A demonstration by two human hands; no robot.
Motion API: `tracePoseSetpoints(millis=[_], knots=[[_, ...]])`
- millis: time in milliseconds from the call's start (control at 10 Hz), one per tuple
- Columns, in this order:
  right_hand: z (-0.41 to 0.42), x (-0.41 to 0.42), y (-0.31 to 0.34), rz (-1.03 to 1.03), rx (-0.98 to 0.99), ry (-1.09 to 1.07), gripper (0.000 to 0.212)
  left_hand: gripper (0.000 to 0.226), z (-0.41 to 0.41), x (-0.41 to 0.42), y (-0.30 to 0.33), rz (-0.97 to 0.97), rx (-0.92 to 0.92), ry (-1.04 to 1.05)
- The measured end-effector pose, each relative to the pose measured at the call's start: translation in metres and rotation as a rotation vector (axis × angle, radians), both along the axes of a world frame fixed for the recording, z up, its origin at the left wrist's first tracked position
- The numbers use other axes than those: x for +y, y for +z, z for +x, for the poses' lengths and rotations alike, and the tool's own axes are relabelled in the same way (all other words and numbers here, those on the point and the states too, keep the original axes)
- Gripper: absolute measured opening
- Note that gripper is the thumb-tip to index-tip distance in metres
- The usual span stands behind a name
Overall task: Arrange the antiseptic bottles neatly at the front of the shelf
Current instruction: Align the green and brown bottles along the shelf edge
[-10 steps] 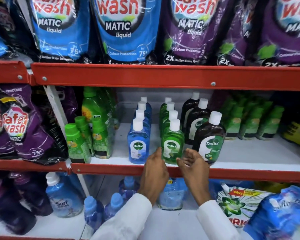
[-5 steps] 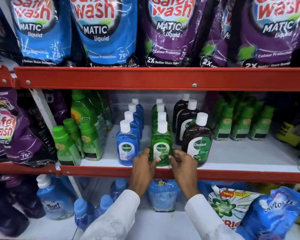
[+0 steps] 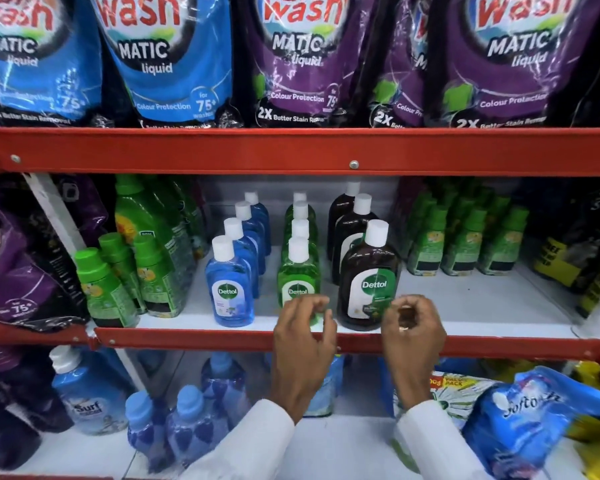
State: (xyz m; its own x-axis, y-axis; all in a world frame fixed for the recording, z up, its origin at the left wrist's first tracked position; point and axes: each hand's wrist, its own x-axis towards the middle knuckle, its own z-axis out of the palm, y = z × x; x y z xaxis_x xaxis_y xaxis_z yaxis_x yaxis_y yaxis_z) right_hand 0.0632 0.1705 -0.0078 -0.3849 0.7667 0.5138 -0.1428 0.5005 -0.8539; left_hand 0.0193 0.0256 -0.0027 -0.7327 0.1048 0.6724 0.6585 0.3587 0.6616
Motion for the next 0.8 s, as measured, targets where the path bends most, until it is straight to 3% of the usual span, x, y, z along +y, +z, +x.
tracePoseSetpoints(millis=[100,200,600,800], knots=[[-0.004,0.037,-0.004,-0.006,-0.223,0.156,0.039,0.036,-0.004,0.024,-0.015,-0.128,-0.113,-0.047],[-0.007,0.060,-0.007,0.112,-0.447,0.328,0.039,0.043,-0.012,0.037,-0.023,-0.201,-0.191,-0.057],[-0.010,0.079,-0.012,0.029,-0.391,0.459,0.033,0.026,-0.022,0.054,-0.024,-0.221,-0.229,0.002],[-0.006,0.074,-0.006,-0.046,-0.376,0.479,0.043,0.022,-0.023,0.054,-0.021,-0.201,-0.240,-0.023]])
